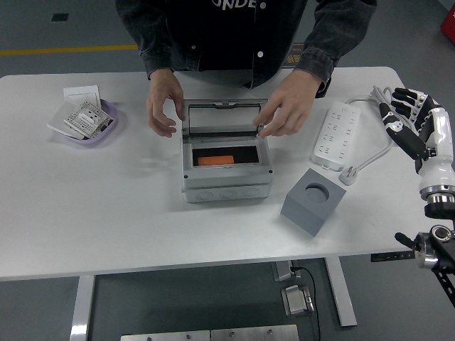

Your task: Pick up the cylinder from the cube,place it in the box,flap close box

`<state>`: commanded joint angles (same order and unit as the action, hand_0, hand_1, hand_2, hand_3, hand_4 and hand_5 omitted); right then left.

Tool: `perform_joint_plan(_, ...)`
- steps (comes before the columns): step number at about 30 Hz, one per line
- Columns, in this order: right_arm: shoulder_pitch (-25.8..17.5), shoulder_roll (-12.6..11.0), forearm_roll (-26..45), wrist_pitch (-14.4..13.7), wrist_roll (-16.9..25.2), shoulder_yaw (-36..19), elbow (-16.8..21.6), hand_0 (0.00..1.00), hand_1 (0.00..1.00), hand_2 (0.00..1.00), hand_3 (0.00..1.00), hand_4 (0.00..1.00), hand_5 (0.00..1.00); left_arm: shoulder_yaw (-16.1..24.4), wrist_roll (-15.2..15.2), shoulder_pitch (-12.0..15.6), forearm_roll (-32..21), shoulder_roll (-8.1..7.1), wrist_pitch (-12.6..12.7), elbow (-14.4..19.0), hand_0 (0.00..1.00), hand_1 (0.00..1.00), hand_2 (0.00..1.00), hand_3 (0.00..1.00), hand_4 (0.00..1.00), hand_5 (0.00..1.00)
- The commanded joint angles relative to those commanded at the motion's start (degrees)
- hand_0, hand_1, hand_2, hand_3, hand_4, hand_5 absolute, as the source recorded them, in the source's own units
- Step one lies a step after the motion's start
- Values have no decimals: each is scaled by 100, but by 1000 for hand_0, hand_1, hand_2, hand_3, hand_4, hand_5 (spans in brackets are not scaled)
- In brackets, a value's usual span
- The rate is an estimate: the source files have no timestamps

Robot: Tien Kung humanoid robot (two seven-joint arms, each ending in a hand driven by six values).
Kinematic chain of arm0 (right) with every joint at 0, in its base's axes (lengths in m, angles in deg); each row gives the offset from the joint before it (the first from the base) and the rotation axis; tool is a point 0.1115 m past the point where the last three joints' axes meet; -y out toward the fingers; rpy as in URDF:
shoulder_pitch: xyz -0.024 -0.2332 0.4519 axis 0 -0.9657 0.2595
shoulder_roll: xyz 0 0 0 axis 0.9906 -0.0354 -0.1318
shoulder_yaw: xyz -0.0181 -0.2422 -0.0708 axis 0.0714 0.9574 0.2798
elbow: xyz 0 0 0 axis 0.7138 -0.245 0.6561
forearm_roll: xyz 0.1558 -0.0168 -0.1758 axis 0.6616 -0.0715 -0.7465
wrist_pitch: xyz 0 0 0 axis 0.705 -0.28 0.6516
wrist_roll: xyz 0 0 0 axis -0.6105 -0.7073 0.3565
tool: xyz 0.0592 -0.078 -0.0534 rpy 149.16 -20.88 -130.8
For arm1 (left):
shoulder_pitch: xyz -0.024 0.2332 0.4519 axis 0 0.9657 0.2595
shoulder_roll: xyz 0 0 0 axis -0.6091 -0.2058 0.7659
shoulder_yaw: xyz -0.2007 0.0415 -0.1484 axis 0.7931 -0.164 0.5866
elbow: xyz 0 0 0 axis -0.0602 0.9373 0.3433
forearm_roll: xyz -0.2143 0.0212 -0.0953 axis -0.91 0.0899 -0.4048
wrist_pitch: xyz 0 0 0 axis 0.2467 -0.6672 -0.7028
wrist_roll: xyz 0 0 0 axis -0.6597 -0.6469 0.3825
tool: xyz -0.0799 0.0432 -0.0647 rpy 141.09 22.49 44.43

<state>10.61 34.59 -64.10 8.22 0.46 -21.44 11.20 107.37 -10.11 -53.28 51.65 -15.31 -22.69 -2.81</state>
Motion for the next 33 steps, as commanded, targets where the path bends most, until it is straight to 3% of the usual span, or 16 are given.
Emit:
perform_joint_plan(20,-4,-1,12,7,24,-18,-16,778,712,721,667,773,281,298,-42,47,285,2,0,0,651,697,589,590,559,141)
perform_joint_plan(33,21,24,41,8,48,84,-66,778,712,721,667,770,285,142,-10,24,147,17,-3,0,649,697,589,591,560,141)
